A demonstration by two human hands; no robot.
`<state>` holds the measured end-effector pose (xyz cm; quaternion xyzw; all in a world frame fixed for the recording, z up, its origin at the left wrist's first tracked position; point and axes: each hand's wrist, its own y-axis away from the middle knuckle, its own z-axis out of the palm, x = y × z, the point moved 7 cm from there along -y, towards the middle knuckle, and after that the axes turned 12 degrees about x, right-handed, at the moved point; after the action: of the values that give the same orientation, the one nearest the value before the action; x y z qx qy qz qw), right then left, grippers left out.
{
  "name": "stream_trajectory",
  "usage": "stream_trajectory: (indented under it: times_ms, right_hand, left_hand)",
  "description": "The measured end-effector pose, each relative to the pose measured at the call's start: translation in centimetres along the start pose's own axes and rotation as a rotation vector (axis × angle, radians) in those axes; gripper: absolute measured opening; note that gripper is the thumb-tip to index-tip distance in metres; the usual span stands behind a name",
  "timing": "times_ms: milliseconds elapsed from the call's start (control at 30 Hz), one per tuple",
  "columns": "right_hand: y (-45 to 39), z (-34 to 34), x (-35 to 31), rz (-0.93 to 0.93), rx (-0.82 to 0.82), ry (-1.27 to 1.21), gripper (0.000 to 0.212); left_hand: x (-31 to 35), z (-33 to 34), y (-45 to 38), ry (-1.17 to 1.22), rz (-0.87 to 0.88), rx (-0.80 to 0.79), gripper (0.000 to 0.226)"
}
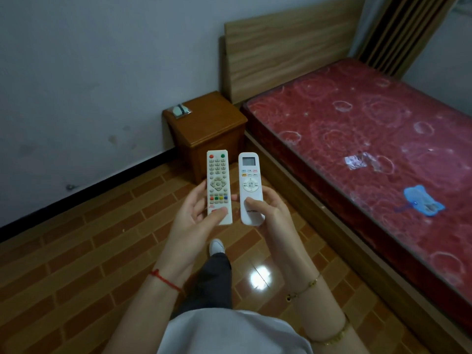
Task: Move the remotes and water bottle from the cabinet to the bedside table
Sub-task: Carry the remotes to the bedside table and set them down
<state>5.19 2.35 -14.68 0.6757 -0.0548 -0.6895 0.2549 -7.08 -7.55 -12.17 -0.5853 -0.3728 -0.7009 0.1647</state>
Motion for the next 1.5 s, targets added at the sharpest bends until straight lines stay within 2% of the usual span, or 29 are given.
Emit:
stream_trajectory:
  times_ms: [333,600,933,1233,1500]
  right_hand:
    - [-16.4,8.9,-9.6,-0.058,-0.096,0.051,0.032]
    - [-27.8,13.9,-13.7,-0.038,-0.116,0.061,0.032]
    - [-44.7,19.6,-17.2,0.053,-0.191,0.103,0.044]
    - [-59.1,24.0,-22.4,0.125,-0.316,0.203,0.027]
    - [-68.1,29.2,-20.2,0.284,-0.373,0.301,0.026]
  left_hand:
    - [7.6,2.0,-18.2,0.02,0.031,0.063,0.063]
    - [11.9,3.7,-30.6,-0.003,-0.013,0.089,0.068]
    - [13.7,6.7,-47.0,-0.006,-0.058,0.232,0.071]
    - [16.9,10.4,-59.9,0.009,-0.11,0.391,0.071]
    - [13.7,9.9,-69.3,0.014,-0.253,0.471,0.072]
